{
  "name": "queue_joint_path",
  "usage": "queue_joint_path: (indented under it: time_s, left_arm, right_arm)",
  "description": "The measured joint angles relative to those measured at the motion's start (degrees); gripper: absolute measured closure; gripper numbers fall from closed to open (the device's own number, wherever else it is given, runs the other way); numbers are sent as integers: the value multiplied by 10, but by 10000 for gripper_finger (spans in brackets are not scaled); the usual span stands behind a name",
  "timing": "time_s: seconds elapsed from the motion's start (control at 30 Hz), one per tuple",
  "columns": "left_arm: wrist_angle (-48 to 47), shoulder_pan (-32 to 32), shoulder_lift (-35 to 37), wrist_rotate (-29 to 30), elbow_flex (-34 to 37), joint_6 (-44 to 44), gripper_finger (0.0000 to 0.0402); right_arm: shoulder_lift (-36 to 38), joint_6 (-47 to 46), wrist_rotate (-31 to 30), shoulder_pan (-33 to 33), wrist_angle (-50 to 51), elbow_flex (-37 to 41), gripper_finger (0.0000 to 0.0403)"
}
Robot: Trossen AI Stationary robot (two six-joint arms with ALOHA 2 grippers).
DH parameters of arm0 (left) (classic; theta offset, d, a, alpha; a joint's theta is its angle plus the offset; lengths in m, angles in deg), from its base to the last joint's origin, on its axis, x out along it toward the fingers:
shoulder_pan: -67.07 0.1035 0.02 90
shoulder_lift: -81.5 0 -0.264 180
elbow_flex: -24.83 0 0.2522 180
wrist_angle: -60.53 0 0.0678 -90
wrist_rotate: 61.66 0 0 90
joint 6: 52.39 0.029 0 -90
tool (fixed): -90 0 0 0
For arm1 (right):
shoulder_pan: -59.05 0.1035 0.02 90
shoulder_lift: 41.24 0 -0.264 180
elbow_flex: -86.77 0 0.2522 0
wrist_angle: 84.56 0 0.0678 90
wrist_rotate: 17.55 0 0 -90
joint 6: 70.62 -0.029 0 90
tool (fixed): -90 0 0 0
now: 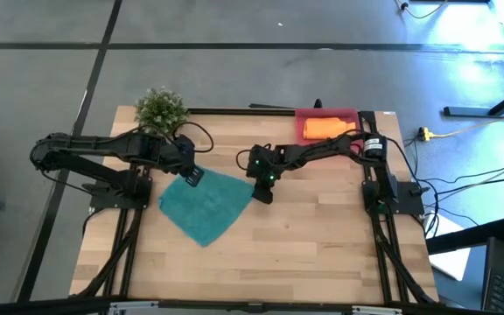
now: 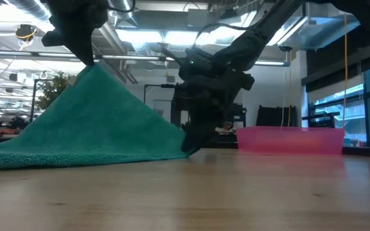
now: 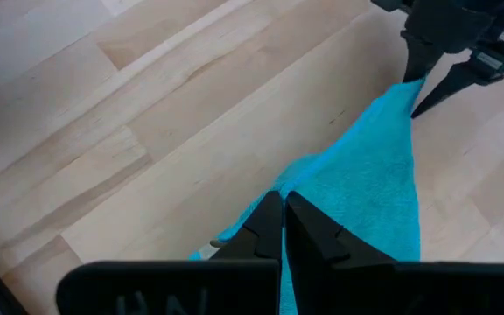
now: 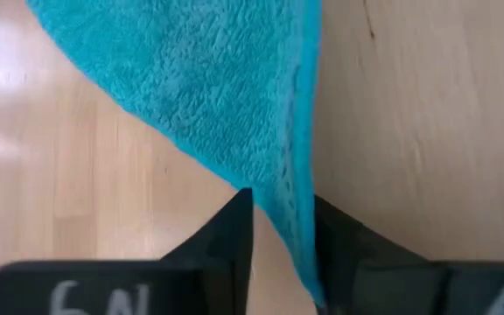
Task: Roll microfiber towels into tight, uniform cylinder then place into a basket
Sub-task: Fold the blue microfiber towel
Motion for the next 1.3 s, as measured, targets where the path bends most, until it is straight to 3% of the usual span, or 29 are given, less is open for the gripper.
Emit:
queue_joint_path:
  time_s: [0.2,0.53,0.83,1.1,1.3]
  left_arm:
    - [0,0,0,0,0,0,402]
    - [9,10,0,14,-35,27,402]
    - [-8,48,0,101,-131,122,402]
    - [0,95,-31,160,-204,247,402]
    - [-2,81,-42,140,-226,308,402]
  right_arm:
    - [16,0,0,1,27,-11,392]
    - [98,62,-108,-6,144,-83,399]
    - [141,141,-232,-38,304,-182,399]
    - [145,197,-348,-78,389,-325,400]
    - [145,210,-364,-73,451,-392,401]
